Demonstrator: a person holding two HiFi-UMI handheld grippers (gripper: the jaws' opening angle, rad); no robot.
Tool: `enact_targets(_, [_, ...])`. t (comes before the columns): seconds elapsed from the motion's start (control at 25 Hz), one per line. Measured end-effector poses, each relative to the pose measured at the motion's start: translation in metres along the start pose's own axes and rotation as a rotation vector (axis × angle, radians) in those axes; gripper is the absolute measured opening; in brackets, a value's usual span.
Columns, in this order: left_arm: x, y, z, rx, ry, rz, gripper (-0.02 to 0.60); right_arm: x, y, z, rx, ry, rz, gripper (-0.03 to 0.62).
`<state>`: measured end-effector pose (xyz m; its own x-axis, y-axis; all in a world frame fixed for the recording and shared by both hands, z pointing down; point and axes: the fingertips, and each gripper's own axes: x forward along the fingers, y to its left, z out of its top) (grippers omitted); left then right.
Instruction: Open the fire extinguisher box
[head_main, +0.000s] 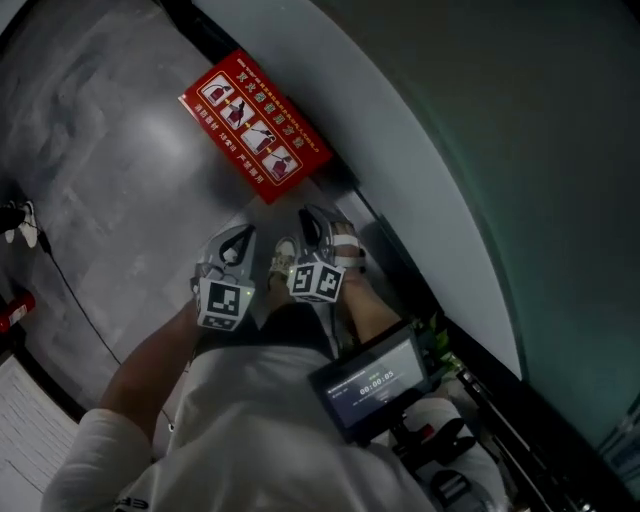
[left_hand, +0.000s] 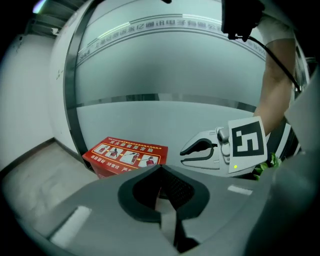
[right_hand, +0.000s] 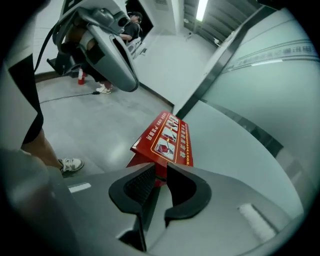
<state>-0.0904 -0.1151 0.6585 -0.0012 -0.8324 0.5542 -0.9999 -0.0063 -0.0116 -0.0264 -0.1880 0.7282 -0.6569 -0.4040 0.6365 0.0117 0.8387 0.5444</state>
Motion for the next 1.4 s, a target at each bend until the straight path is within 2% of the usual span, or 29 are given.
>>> enact_targets(0.2, [0.015,0.0,-0.033,-0.062,0.037,0.022,0.002,0.036,0.015,-0.012,-0.24,0.001,0.032,0.176])
enact_targets(0.4, [0.024,0.003,-0.068,-0.11,0.084,0.049,0.002,0.07,0.026,-0.016,-0.463,-0.029,0.008,0.242])
enact_targets(0.52, [0.027,0.005,-0.074,-0.126,0.081,0.065,0.002,0.084,0.027,-0.015,-0.571,-0.039,-0.036,0.261])
enact_targets(0.6, [0.027,0.008,-0.073,-0.133,0.074,0.07,0.002,0.091,0.022,-0.011,-0.602,-0.043,-0.074,0.249])
enact_targets(0.68, [0.028,0.011,-0.073,-0.13,0.068,0.078,0.002,0.095,0.017,-0.007,-0.612,-0.052,-0.103,0.179])
enact_targets(0.8, [0.03,0.014,-0.072,-0.125,0.064,0.086,0.002,0.096,0.017,-0.007,-0.609,-0.062,-0.102,0.173])
enact_targets(1.08, [0.029,0.019,-0.073,-0.112,0.066,0.089,0.002,0.092,0.016,-0.005,-0.521,-0.064,-0.057,0.166])
enact_targets(1.4, [0.023,0.02,-0.08,-0.088,0.06,0.074,0.002,0.079,0.009,0.006,-0.35,-0.095,-0.047,0.14])
